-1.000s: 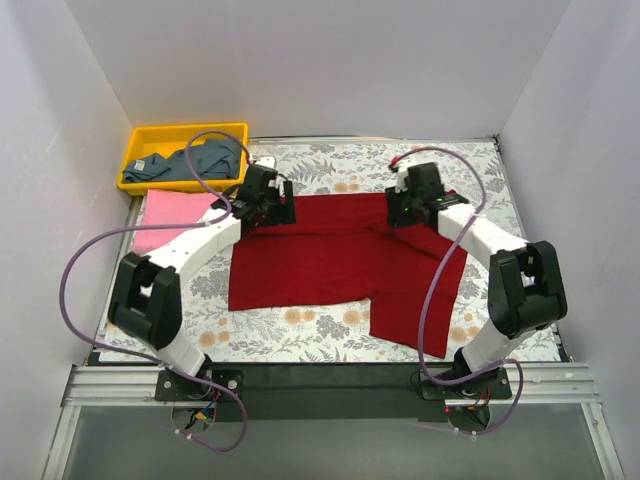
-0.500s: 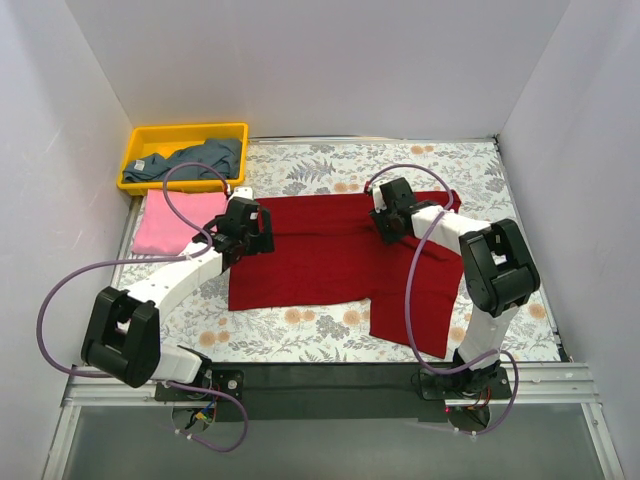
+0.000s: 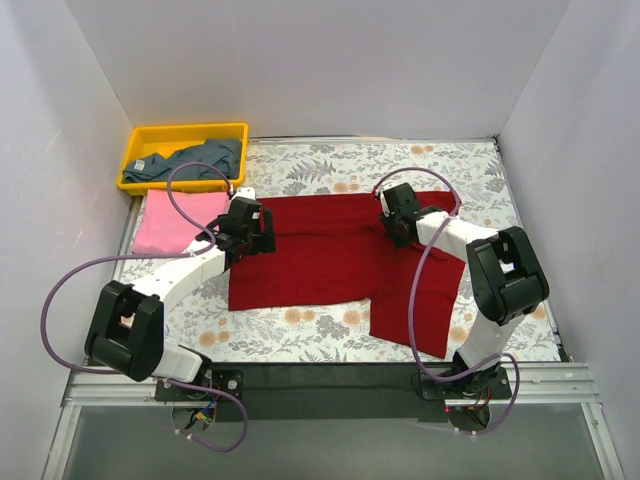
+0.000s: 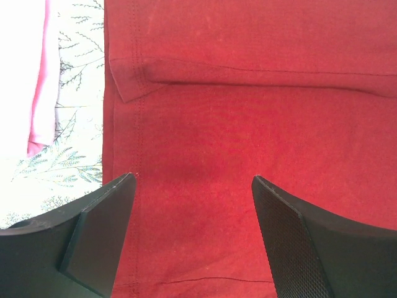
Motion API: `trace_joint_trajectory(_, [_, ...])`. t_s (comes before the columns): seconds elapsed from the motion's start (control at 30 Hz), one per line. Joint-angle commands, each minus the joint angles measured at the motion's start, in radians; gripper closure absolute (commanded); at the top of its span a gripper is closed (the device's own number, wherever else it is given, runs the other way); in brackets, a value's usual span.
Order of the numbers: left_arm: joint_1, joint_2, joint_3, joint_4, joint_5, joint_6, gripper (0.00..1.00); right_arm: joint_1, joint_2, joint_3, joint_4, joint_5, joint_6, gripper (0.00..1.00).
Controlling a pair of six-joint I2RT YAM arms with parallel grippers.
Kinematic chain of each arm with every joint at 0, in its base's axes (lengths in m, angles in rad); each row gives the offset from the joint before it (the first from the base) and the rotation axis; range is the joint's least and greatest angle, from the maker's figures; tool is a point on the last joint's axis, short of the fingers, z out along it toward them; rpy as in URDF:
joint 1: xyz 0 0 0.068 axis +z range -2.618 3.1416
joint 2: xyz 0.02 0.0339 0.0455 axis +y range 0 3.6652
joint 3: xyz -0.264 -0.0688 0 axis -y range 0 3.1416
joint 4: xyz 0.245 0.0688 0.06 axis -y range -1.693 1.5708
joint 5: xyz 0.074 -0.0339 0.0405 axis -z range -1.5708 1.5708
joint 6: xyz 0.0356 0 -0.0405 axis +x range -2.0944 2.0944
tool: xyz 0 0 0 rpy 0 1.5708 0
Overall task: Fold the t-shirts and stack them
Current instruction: Fold the tshirt
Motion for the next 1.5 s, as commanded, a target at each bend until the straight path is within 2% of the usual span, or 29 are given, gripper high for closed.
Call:
trace_joint_trajectory(0.0, [-0.004, -0.005, 0.017, 0.015, -0.010, 0.014, 0.30, 0.001, -0.078, -0.029, -0.017, 0.092, 0.002, 0.66])
trace_joint_trajectory(0.17, [-0.004, -0.005, 0.021, 0.015, -0.003, 0.014, 0.30, 0.003, -0.124, -0.070, -0.031, 0.164, 0.017, 0.65])
trace_joint_trajectory(0.6, [-0.004, -0.012, 0.015, 0.015, -0.003, 0.017, 0.30, 0.000, -0.074, -0.085, -0.066, 0.164, 0.034, 0.66])
trace_joint_trajectory(0.67, [-0.002, -0.010, 0.015, 0.015, -0.006, 0.019, 0.30, -0.002, -0.057, -0.072, -0.068, 0.193, 0.028, 0.69])
trace_joint_trajectory(0.73, [-0.002, -0.010, 0.012, 0.015, -0.006, 0.019, 0.30, -0.002, -0.051, -0.056, -0.071, 0.212, 0.011, 0.81])
trace_joint_trajectory(0.77, [-0.002, -0.008, 0.014, 0.015, -0.004, 0.019, 0.30, -0.002, -0.048, -0.026, -0.072, 0.213, 0.007, 0.87])
trace_joint_trajectory(0.8, [-0.004, -0.008, 0.014, 0.015, -0.004, 0.019, 0.30, -0.003, -0.048, -0.007, -0.075, 0.218, 0.001, 0.97])
trace_joint_trajectory(0.83, [-0.004, -0.007, 0.017, 0.015, -0.003, 0.020, 0.30, -0.002, -0.045, 0.016, -0.077, 0.220, -0.009, 0.99])
trace_joint_trajectory(1.1, [-0.002, 0.005, 0.014, 0.015, -0.006, 0.023, 0.30, -0.012, 0.087, 0.307, -0.092, 0.264, -0.168, 0.99])
trace_joint_trajectory(1.33, [-0.004, 0.011, 0.015, 0.014, -0.004, 0.028, 0.30, -0.061, 0.211, 0.499, -0.097, 0.272, -0.228, 0.99])
trace_joint_trajectory(1.43, [-0.004, 0.015, 0.014, 0.015, -0.003, 0.030, 0.30, -0.080, 0.270, 0.566, -0.094, 0.231, -0.219, 0.99])
trace_joint_trajectory(1.47, [-0.004, 0.016, 0.014, 0.015, -0.001, 0.030, 0.30, -0.088, 0.293, 0.579, -0.094, 0.220, -0.214, 0.94])
